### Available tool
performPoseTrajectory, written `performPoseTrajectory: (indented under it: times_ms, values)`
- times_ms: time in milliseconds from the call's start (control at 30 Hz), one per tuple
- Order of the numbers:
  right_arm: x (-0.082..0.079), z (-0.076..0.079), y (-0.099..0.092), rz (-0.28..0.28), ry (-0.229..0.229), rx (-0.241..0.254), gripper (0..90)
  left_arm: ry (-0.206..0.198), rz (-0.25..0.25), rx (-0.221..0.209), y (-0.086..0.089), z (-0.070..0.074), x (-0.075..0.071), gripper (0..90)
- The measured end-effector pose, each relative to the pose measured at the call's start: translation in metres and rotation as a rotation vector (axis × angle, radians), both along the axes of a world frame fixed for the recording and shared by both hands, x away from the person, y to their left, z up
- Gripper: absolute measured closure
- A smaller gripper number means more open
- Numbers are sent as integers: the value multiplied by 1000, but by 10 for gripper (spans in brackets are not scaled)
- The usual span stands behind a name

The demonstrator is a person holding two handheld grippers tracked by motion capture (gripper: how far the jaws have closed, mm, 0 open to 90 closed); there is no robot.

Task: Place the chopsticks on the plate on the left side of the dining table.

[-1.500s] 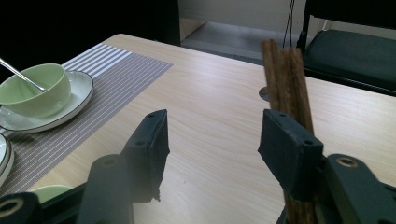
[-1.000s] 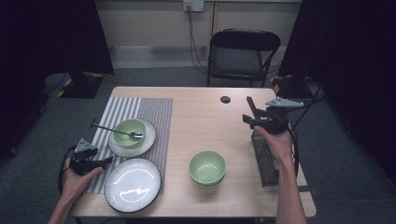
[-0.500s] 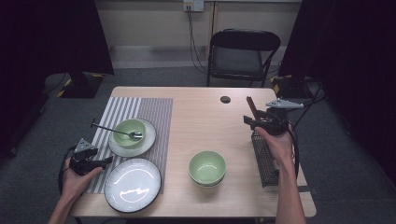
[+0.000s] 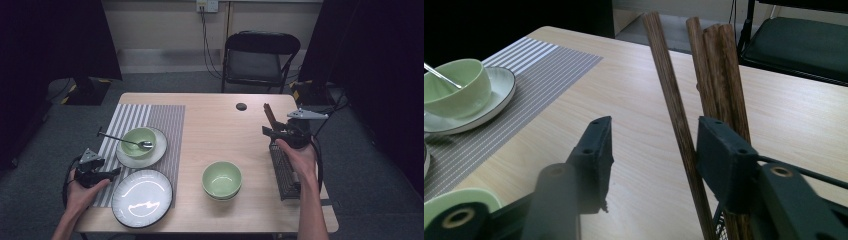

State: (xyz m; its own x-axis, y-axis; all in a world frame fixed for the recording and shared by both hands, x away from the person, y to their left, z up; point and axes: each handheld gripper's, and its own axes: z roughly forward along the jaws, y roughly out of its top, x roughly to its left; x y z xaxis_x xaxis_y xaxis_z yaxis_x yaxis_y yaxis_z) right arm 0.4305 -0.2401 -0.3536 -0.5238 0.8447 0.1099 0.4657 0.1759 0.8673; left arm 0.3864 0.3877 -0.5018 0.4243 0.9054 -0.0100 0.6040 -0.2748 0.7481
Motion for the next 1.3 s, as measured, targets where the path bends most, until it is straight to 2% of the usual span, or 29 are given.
performPoseTrajectory:
  times_ms: [67, 167, 233, 400, 667, 833, 933, 1000, 1167, 1233, 1300]
  values:
    - [-1, -2, -2, -4, 9, 7, 550, 0, 0, 0, 0, 0, 0, 210]
    - [-3, -4, -1, -9, 31, -13, 603, -1, 0, 1, 0, 0, 0, 210]
    - [-4, -3, -1, -13, 33, -29, 651, 0, 0, 0, 0, 0, 0, 210]
    - [-5, -3, -5, -32, 42, -32, 763, -1, 0, 1, 0, 0, 0, 210]
    - [-6, 3, -7, -23, 5, 0, 788, 0, 0, 0, 0, 0, 0, 210]
    - [-6, 7, -10, -45, -17, 26, 799, 0, 0, 0, 0, 0, 0, 210]
    - [-6, 1, -12, -56, -10, -4, 805, 0, 0, 0, 0, 0, 0, 210]
    - [-7, -1, -14, -47, -4, 23, 803, 0, 0, 0, 0, 0, 0, 210]
    - [-5, -1, -13, -42, 20, 3, 802, 0, 0, 0, 0, 0, 0, 210]
    - [-4, -2, -13, -38, 33, -16, 786, 0, 0, 0, 0, 0, 0, 210]
    - [-3, -5, -9, -33, 66, -59, 785, 0, 0, 0, 0, 0, 0, 210]
